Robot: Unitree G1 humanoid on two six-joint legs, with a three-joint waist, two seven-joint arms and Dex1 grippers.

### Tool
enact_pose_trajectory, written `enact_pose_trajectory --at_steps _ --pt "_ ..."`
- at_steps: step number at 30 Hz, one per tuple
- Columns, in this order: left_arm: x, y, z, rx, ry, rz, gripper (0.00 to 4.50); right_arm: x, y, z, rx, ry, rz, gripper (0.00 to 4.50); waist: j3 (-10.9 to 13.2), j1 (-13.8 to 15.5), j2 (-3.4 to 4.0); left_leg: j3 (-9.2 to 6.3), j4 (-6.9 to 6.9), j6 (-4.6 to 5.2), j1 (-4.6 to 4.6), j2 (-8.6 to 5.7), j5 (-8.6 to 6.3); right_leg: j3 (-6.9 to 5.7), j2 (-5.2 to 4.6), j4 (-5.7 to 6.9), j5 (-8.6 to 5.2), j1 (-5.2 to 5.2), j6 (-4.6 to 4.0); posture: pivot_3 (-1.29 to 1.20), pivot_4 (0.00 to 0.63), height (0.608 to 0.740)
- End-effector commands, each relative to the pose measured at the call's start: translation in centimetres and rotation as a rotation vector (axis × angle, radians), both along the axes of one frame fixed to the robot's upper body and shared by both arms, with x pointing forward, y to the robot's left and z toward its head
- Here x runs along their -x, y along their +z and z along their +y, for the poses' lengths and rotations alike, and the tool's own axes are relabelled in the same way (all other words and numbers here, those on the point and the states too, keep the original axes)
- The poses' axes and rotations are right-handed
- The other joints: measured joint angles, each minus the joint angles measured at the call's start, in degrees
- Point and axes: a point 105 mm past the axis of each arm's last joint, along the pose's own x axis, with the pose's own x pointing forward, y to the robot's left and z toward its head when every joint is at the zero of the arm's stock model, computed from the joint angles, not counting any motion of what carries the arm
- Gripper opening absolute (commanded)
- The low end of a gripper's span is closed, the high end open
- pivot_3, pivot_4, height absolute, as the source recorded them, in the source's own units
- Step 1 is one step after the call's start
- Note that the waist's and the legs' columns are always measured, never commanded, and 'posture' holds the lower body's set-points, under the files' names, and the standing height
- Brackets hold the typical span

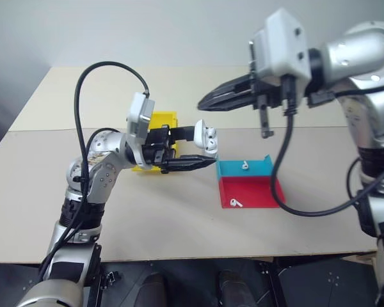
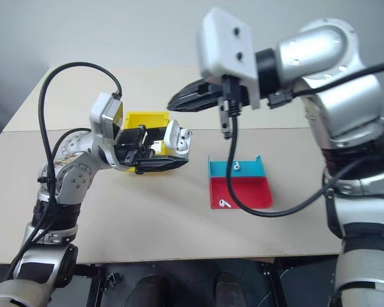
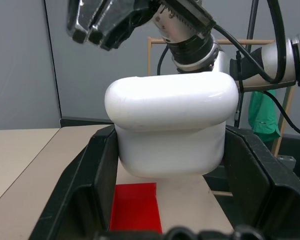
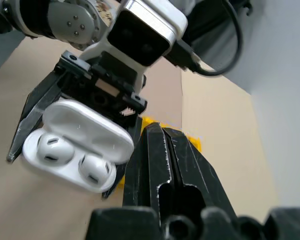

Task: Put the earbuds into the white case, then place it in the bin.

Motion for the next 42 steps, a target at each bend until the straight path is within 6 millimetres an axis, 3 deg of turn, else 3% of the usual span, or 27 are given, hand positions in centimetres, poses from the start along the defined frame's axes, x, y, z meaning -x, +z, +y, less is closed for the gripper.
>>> enact_pose_trajectory --at_steps 1,5,10,16,20,24,26,29,35,39,42 --pt "0.4 0.9 0.2 0.014 -0.011 -0.052 2.81 0.3 0.2 0.8 0.070 0.058 -0.080 0.01 0.00 0.11 0.00 0.00 0.01 0.00 0.00 0.00 0.00 -0.01 0.00 0.08 0.00 0.01 0.00 0.00 0.150 0.740" --pt "0.5 0.7 0.4 0.010 -0.005 -0.054 2.81 0.3 -0.2 1.0 0.111 0.085 -0.097 0.01 0.00 0.41 0.00 -0.04 0.06 -0.01 -0.04 0.00 0.00 -0.08 -0.02 0.36 0.00 0.03 0.00 0.00 0.150 0.740" --pt "0.4 0.8 0.5 0.018 0.012 -0.062 2.81 0.5 -0.8 -0.7 0.139 0.087 -0.069 0.01 0.00 0.29 0.00 -0.05 0.05 -0.01 0.00 0.00 0.01 -0.08 -0.01 0.40 0.00 0.03 0.00 0.00 0.150 0.740" --pt "0.4 1.0 0.7 0.028 0.033 -0.065 2.81 0.3 -0.3 -1.9 0.045 0.000 -0.050 0.01 0.00 0.09 0.00 -0.06 0.05 -0.01 0.01 0.00 0.00 -0.08 -0.01 0.42 0.00 0.04 0.00 0.00 0.150 0.740" --pt "0.3 1.3 0.8 0.050 0.064 -0.071 2.81 -0.4 0.8 -2.3 -0.180 -0.127 -0.002 0.01 0.00 0.02 0.00 -0.04 0.05 -0.01 0.02 0.00 0.00 -0.06 -0.01 0.43 0.00 0.04 0.00 0.00 0.150 0.740" --pt "-0.3 2.0 1.3 0.098 0.160 -0.063 2.81 -0.9 1.5 -3.9 -0.446 -0.271 0.153 0.01 0.00 0.20 0.00 -0.07 0.05 -0.01 0.02 0.01 0.01 -0.07 -0.02 0.44 0.00 0.06 0.00 0.00 0.150 0.740" --pt "-0.6 2.5 2.0 0.124 0.214 -0.053 2.81 -0.5 0.7 -5.7 -0.530 -0.338 0.284 0.01 0.00 0.28 0.00 -0.08 0.06 -0.01 0.00 0.00 0.01 -0.08 -0.02 0.43 0.00 0.06 0.00 0.00 0.150 0.740" --pt "-1.7 2.6 3.4 0.127 0.367 -0.062 2.81 1.3 -2.3 -8.6 -0.550 -0.412 0.428 0.01 -0.01 1.29 -0.03 -0.20 -0.01 -0.01 -0.04 0.00 0.00 -0.20 -0.03 0.29 0.00 0.15 0.00 0.00 0.150 0.740" --pt "-4.7 2.0 6.4 0.187 0.720 0.037 2.81 3.2 -6.6 -8.3 -0.531 -0.474 0.597 0.01 0.00 0.96 -0.03 -0.17 0.07 0.01 0.09 -0.02 0.00 -0.04 -0.02 0.31 0.00 0.13 0.00 0.00 0.150 0.740" --pt "-7.2 0.4 7.4 0.142 0.956 0.096 2.81 3.4 -7.2 -7.8 -0.574 -0.490 0.616 0.01 0.00 0.88 -0.04 -0.17 0.07 0.01 0.29 -0.05 -0.01 0.01 -0.01 0.30 -0.01 0.32 0.00 0.00 0.150 0.740" --pt "-9.0 -1.9 7.5 0.005 1.106 0.123 2.81 3.3 -7.3 -7.8 -0.590 -0.507 0.614 0.01 -0.01 0.93 -0.03 -0.19 0.05 0.00 0.23 -0.07 0.00 0.01 -0.02 0.30 -0.01 0.26 0.00 0.00 0.150 0.740"
